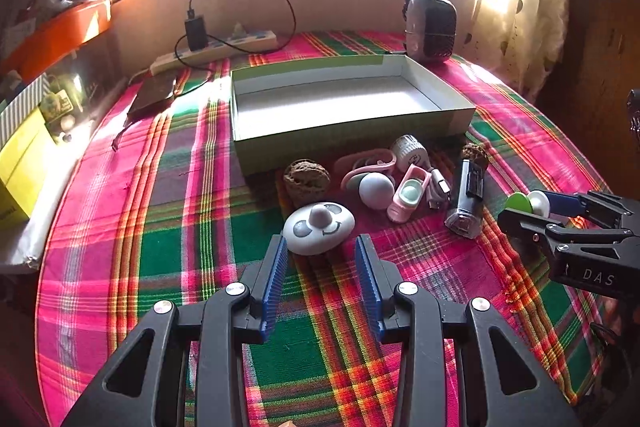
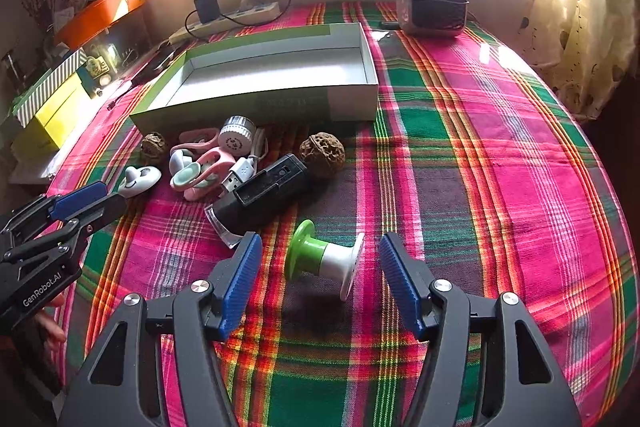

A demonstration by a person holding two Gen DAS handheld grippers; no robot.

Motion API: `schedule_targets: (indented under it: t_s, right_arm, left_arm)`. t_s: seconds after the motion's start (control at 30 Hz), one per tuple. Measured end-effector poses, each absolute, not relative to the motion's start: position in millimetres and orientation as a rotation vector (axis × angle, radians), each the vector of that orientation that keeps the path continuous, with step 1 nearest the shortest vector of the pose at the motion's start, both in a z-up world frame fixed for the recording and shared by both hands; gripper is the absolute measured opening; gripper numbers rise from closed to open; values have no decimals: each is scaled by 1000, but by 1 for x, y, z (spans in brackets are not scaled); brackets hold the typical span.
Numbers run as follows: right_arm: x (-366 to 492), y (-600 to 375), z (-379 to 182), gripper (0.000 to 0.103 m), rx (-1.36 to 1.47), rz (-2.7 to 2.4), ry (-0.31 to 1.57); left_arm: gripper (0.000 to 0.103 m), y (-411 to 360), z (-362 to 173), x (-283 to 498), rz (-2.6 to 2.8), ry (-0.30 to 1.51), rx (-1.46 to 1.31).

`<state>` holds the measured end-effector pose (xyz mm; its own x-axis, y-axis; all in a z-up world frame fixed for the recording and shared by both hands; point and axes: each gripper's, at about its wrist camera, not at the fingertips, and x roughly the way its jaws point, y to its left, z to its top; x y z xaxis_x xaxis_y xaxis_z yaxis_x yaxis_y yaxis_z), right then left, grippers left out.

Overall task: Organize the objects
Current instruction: 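Move the left gripper toward the white mouse-shaped toy while the right gripper approaches the green spool, then close the left gripper on the white toy while the right gripper grasps the green spool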

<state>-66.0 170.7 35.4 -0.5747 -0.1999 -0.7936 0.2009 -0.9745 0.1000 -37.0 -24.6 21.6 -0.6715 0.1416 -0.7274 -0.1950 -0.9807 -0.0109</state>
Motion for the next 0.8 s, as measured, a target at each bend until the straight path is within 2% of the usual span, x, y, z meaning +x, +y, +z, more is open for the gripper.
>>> schedule_targets:
  t_s: [0.1,0.4,0.8]
  right_arm:
    - [-68,171,34,51,1320,-2607,3]
    - [-72,174,31,35,1327,-2614,11]
    - [-80,171,30,34,1313,-2608,53]
  left_arm:
    - [34,-21,21,-39,2726,173,-1143]
    - [34,-17,16,-50,2673,187,-1155]
    - [37,-16,14,-65,2668,197,-1190]
